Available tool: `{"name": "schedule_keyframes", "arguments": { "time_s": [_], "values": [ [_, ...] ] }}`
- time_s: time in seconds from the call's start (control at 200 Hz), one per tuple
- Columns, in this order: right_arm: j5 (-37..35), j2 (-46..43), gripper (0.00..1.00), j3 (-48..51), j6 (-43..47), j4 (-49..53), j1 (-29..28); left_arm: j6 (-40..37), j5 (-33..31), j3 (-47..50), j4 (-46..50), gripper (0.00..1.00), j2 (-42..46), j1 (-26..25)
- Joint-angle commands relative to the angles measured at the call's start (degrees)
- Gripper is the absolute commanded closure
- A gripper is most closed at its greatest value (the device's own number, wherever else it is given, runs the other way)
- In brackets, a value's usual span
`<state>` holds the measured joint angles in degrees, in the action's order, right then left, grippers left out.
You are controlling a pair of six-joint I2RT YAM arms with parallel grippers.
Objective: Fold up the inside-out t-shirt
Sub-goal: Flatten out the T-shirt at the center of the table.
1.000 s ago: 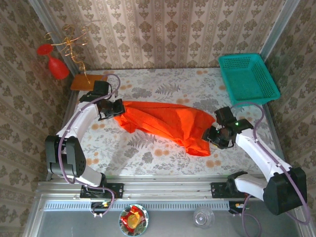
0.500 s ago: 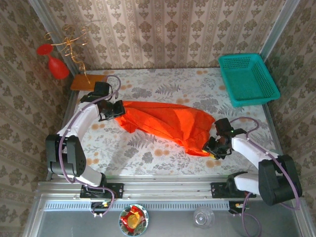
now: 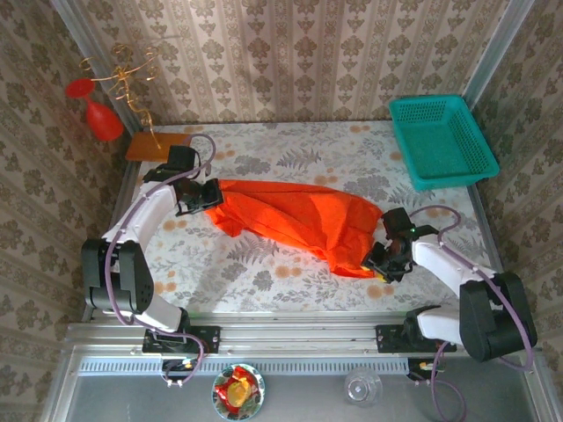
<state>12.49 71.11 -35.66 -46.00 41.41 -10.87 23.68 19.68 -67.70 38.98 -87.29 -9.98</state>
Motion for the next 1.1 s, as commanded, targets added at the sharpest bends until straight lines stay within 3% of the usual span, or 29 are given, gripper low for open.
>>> {"name": "schedule_keyframes", "arguments": {
  "time_s": [0.0, 0.18, 0.425, 0.715, 0.84, 1.095],
  "values": [
    [-4.58, 2.50, 0.61, -2.97, 0.76, 6.09, -1.42, -0.94, -0.26, -0.26, 1.40, 1.00, -0.01, 0.23],
    [-7.56, 8.21, 0.59, -5.39, -0.98, 5.70, -6.51, -0.74, -0.26, 0.05, 1.29, 1.00, 0.08, 0.21],
    [-9.41, 15.69, 0.62, -6.51, -1.99, 4.43, -8.90, -0.83, -0.43, 0.20, 1.47, 1.00, 0.09, 0.24],
    [-11.17, 12.34, 0.93, -8.95, -2.21, 6.64, -8.92, -0.91, -0.19, -0.21, 1.43, 1.00, 0.02, 0.23],
    [-14.40, 5.41, 1.00, -15.97, 0.12, 10.25, -8.51, -1.27, 0.08, -1.11, 1.91, 1.00, 0.79, 0.40],
    [-24.37, -2.51, 1.00, -41.66, 8.45, 16.98, -2.78, -2.17, 1.96, -3.65, 1.60, 1.00, 2.76, 0.92]
  ]
}}
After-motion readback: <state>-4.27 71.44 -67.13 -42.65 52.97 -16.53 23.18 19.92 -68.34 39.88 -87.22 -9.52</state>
